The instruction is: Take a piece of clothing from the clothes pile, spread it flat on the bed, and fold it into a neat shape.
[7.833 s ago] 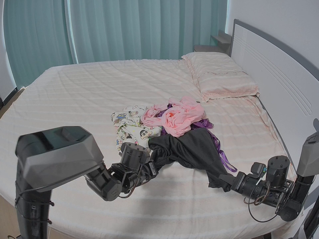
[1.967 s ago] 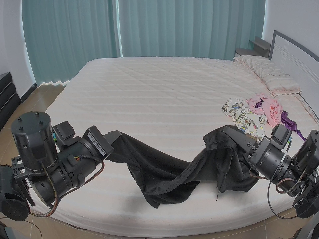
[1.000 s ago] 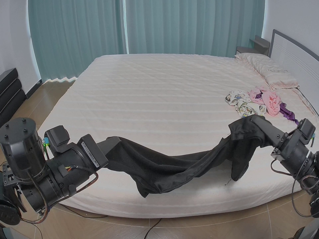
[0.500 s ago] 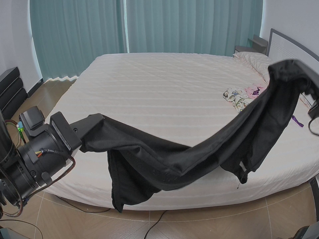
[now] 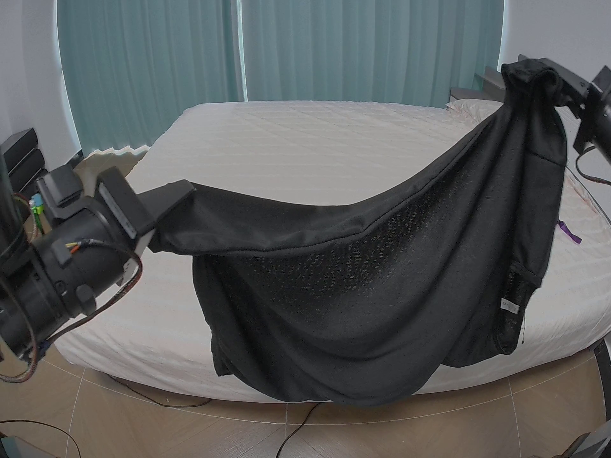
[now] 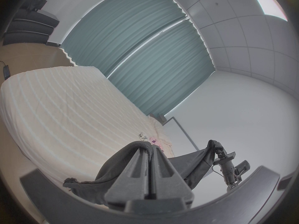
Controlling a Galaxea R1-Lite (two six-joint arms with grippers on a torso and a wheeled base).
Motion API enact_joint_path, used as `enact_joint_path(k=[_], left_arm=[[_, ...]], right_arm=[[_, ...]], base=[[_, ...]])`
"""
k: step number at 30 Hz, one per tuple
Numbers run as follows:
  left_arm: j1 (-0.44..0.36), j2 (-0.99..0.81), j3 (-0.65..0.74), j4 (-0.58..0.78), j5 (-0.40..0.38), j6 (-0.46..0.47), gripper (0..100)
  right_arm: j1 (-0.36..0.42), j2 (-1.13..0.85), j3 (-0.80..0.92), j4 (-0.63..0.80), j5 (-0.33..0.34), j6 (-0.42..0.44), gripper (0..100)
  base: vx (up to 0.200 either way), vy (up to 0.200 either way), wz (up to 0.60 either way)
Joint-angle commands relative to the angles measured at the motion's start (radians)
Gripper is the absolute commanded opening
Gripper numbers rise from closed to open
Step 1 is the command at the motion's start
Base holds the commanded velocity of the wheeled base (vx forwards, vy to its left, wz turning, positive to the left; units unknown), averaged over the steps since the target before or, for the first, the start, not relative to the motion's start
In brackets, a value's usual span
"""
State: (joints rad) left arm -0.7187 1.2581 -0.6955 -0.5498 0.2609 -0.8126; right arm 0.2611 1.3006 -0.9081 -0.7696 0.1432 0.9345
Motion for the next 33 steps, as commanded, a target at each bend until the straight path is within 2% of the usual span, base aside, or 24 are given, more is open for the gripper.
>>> enact_joint_path(k=[1, 4, 12, 16, 28, 33], left_arm=[[0.064, 0.184, -0.056, -0.004, -0.008, -0.007, 0], [0.067, 0.234, -0.087, -0.012, -0.008, -0.007, 0], [0.094, 0.414, -0.179, -0.070, -0.025, -0.037, 0], [0.128, 0.458, -0.208, -0.084, -0.071, -0.050, 0], [0.196, 0.624, -0.292, -0.085, -0.083, -0.050, 0], [0.211, 0.693, -0.320, -0.084, -0.153, -0.050, 0]], right_arm=[[-0.074, 0.221, -0.091, -0.004, -0.001, 0.001, 0], [-0.074, 0.258, -0.101, -0.013, -0.001, -0.002, 0], [-0.114, 0.368, -0.109, -0.126, -0.016, -0.002, 0], [-0.115, 0.385, -0.095, -0.129, -0.014, -0.003, 0], [-0.112, 0.500, -0.054, -0.145, -0.017, -0.059, 0], [-0.118, 0.582, -0.015, -0.214, -0.024, -0.074, 0]], base=[[0.000, 0.000, 0.00], [0.000, 0.000, 0.00], [0.200, 0.000, 0.00], [0.200, 0.000, 0.00], [0.200, 0.000, 0.00], [0.200, 0.000, 0.00]])
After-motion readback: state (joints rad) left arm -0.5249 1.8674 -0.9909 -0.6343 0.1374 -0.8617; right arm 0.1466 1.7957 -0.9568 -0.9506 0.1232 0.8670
